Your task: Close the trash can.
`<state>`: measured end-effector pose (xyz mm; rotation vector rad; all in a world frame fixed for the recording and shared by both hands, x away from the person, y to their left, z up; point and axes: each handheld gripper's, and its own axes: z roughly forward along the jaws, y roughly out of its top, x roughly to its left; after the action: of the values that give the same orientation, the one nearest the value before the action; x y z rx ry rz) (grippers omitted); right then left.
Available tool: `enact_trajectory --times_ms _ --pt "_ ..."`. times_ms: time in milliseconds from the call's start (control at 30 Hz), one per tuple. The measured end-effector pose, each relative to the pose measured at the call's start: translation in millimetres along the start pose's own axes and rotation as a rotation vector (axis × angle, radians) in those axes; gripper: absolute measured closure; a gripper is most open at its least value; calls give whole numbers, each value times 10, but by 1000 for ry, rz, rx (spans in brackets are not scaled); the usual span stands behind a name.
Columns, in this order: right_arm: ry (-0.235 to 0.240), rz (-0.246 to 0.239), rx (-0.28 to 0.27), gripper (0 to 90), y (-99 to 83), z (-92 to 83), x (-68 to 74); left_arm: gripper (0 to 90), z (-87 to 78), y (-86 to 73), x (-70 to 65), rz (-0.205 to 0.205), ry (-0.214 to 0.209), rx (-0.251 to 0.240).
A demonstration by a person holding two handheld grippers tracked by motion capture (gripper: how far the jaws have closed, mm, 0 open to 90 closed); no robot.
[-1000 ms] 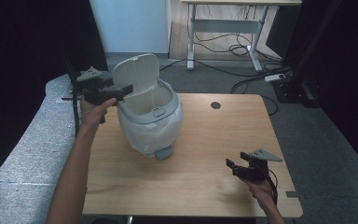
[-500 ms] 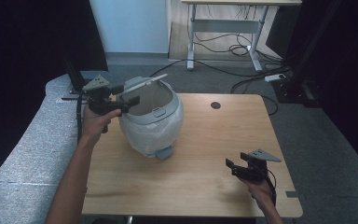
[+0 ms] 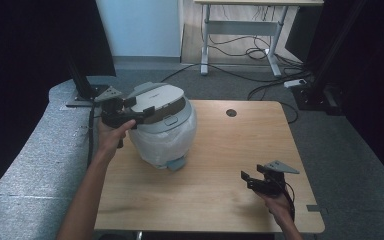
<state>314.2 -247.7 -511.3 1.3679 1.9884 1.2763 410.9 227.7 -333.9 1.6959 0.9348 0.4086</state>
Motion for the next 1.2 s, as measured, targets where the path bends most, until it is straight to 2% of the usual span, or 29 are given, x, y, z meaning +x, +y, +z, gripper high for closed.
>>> enact_trajectory --times_ms 100,167,300,467,533,633,933,1067,1200 --pt "0 0 3 251 -3 4 1 92 36 -13 -19 2 14 17" --pt "2 -1 6 251 -5 6 3 107 65 -25 -29 15 45 21" --pt "2 -4 11 251 -11 15 11 105 137 -32 -28 16 110 15" --pt "-1 -3 16 251 -17 23 6 106 241 -48 -86 78 205 43" --pt "-2 -1 16 251 -18 24 4 106 258 -53 -113 80 222 37" --pt "-3 -2 18 251 -19 25 8 122 274 -41 -167 104 249 43" --pt "2 2 19 251 -17 25 21 125 294 -29 -209 85 269 58" --pt "0 4 18 251 -17 21 15 130 296 -23 -256 111 297 61" --pt "-2 9 21 251 -19 20 4 132 298 -25 -266 102 299 62"
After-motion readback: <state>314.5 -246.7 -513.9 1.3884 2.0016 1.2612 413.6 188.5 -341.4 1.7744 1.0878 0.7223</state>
